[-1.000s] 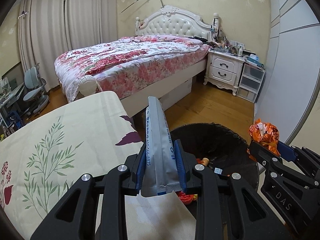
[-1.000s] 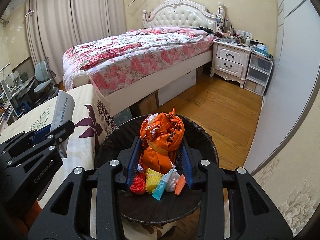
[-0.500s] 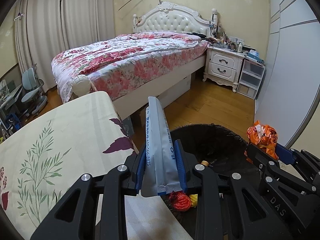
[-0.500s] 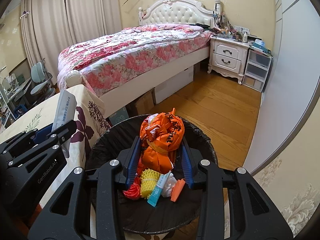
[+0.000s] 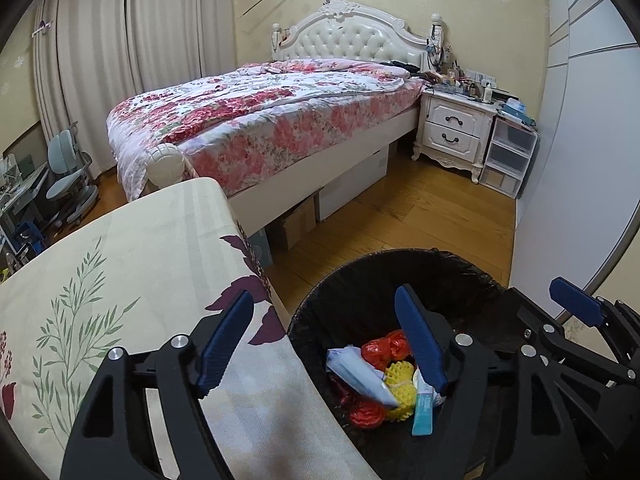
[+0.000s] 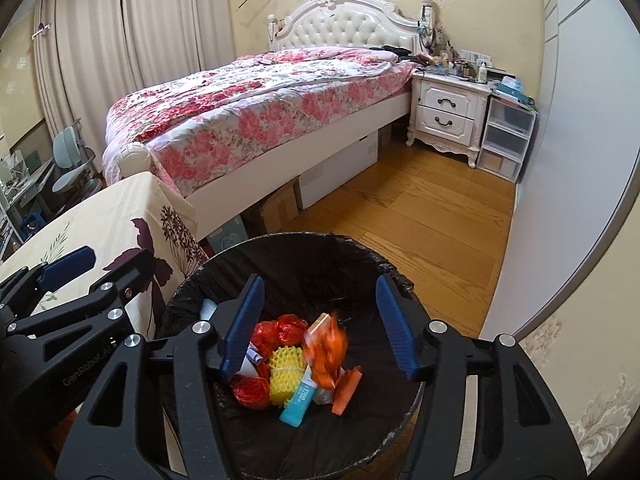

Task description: Collect trash

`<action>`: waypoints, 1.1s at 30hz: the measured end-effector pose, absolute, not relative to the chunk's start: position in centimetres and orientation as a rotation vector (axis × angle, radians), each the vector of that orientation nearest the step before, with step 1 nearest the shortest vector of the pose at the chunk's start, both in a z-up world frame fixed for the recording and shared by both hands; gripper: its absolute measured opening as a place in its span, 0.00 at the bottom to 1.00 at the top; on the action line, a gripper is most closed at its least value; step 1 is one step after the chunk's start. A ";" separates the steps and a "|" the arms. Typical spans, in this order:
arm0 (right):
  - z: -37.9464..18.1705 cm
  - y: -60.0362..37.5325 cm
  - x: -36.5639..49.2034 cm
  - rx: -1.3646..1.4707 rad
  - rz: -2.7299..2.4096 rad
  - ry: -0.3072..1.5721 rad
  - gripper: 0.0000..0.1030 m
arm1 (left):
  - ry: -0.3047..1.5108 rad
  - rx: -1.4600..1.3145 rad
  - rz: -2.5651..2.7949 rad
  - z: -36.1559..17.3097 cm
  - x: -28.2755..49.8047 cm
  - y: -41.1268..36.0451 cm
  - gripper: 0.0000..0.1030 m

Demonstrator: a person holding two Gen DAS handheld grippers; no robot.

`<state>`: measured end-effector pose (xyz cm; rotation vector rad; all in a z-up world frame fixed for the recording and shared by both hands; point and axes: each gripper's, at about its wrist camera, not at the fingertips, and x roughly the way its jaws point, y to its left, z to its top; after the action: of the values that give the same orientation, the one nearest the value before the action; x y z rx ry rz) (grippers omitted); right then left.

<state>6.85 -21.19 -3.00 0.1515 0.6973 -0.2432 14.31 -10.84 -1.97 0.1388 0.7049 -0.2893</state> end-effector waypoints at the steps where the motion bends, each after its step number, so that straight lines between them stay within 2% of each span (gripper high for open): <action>1: -2.9 -21.2 6.8 0.149 -0.252 0.696 0.56 | 0.704 0.136 -0.286 -1.9 14.4 -10.7 0.74; 7: -2.3 -21.1 6.1 0.127 -0.302 0.683 0.65 | 0.691 0.109 -0.260 -1.4 14.1 -9.5 0.80; 9: -2.0 -21.1 5.8 0.124 -0.314 0.676 0.73 | 0.680 0.113 -0.257 -1.1 13.8 -9.1 0.82; 13: -1.3 -20.9 5.2 0.120 -0.329 0.661 0.82 | 0.660 0.110 -0.253 -0.6 13.2 -8.4 0.85; 14: -1.1 -20.8 4.9 0.118 -0.335 0.655 0.87 | 0.655 0.109 -0.251 -0.5 13.1 -8.3 0.86; 18: -0.3 -20.3 3.8 0.107 -0.357 0.629 0.92 | 0.638 0.109 -0.246 0.1 12.3 -7.6 0.88; 33: 1.5 -18.0 0.0 0.104 -0.362 0.595 0.94 | 0.586 0.092 -0.235 2.3 8.5 -4.5 0.92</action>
<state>-0.03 -18.02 1.52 0.1038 0.5950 -0.3617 8.48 -4.54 2.34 0.0925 0.5863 -0.2345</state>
